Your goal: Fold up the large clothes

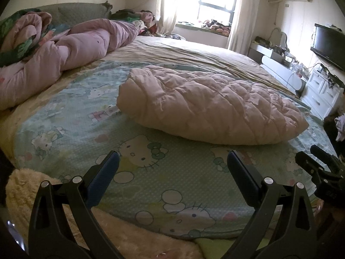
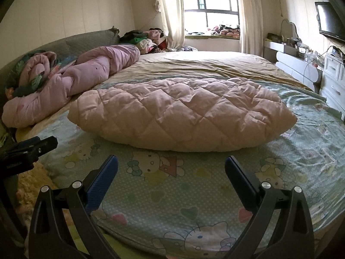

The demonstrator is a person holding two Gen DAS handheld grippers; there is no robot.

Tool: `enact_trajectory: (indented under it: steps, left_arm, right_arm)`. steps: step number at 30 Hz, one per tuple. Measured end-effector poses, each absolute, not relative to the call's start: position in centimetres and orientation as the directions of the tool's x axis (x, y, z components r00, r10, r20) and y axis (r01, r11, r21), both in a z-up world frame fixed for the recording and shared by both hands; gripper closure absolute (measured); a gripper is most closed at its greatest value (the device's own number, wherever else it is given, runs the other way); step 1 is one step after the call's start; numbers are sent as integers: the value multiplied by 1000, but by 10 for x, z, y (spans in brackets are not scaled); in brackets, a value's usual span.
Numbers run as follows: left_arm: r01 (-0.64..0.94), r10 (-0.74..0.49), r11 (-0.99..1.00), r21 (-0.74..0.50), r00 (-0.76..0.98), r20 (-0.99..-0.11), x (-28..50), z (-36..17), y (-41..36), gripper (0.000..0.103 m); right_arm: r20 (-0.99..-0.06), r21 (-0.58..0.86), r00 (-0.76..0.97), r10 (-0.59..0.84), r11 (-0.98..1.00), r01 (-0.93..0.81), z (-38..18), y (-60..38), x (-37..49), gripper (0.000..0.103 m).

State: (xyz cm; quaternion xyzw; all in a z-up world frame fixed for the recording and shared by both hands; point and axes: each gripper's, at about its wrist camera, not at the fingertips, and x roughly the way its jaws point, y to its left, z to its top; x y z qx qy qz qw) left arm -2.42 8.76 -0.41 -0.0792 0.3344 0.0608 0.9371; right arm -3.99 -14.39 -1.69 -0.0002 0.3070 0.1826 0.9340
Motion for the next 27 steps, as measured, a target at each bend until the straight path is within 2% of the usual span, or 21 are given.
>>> enact_trajectory:
  steps: [27]
  left_arm:
    - [-170, 63, 979, -109, 771, -634, -25, -3, 90, 9]
  right_arm:
    - [-572, 110, 739, 356, 926, -361, -13, -139, -41, 4]
